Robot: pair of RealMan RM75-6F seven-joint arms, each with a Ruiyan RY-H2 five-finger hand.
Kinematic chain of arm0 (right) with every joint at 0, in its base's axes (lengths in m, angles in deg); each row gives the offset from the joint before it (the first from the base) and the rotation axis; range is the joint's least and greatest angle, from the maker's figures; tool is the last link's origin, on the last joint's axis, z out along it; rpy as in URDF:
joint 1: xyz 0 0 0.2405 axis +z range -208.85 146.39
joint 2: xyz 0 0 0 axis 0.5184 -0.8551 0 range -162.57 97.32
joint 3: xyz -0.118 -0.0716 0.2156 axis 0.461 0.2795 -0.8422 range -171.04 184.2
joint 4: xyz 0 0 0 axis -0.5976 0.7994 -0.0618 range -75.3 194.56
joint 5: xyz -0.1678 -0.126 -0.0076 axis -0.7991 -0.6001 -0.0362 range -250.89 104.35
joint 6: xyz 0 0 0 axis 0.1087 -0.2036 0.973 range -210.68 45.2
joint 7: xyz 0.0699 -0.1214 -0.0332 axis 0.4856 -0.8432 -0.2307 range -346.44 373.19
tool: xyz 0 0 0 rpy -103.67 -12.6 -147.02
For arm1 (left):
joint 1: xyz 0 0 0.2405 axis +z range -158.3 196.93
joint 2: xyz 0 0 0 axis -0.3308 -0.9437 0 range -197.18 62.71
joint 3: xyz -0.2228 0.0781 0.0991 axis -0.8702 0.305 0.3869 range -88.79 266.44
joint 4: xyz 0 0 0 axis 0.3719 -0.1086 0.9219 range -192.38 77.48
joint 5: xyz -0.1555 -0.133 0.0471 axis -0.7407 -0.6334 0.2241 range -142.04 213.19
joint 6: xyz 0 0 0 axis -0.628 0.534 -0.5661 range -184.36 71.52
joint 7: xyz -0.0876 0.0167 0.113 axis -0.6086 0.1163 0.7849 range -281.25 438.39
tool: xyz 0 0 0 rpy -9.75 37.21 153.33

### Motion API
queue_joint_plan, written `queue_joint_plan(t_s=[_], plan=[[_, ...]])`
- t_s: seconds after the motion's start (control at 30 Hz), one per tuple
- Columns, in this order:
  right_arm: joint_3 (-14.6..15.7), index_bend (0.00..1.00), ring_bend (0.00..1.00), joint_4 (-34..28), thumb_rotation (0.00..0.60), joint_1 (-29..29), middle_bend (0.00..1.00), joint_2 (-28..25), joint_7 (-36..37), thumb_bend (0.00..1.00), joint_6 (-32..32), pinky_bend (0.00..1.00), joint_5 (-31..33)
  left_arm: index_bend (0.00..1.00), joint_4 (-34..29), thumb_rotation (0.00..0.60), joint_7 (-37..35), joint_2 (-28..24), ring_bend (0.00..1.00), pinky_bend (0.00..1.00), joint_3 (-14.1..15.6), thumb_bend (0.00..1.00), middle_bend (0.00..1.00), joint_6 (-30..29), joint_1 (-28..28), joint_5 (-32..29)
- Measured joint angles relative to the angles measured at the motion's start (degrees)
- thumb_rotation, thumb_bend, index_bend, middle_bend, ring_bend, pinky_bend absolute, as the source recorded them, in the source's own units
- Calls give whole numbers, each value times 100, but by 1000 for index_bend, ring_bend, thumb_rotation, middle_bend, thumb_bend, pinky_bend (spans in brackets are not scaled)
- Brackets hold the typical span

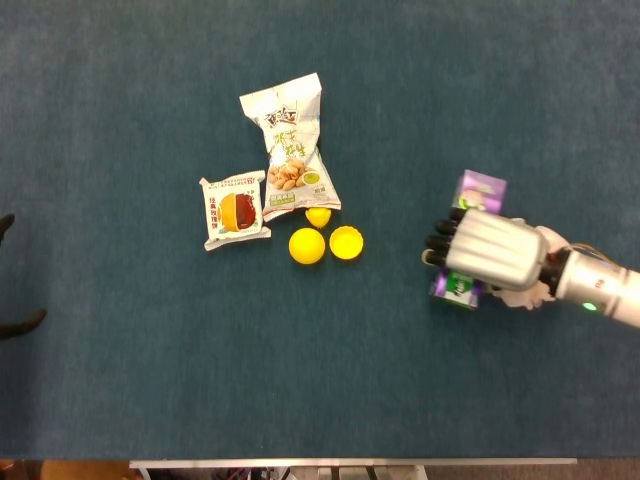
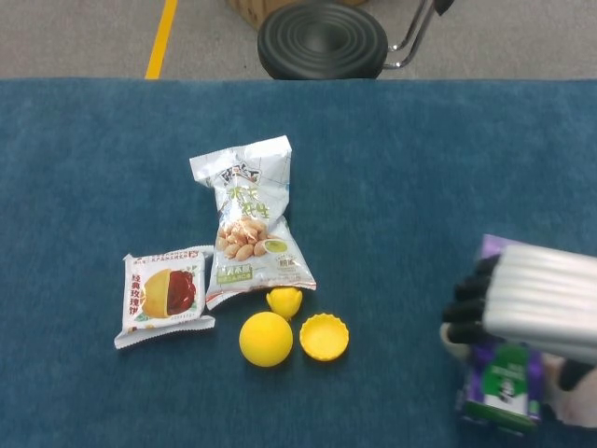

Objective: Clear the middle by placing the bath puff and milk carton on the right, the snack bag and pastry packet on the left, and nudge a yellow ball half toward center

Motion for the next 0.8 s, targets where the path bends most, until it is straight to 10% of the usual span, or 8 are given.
queue_joint_plan(t_s=[0.23,0.53,0.8], plan=[[-23,433,455,-507,600,-284,567,-335,-446,0,243,524,159,84,-17,600,31,18,11,304,4,6,3,27,-23,-9],[-253,67,211,-554,600,-277,184,-192,-400,0,525,429,246,84,-54,600,-14,-29,11,305,-13,5,1,-25,-18,-7],[-513,4,192,-688,600,-334,135,-224,-111,0,-90,429,127,84,-280,600,70,-141,11,305,-24,6,1,-143,-54,145]])
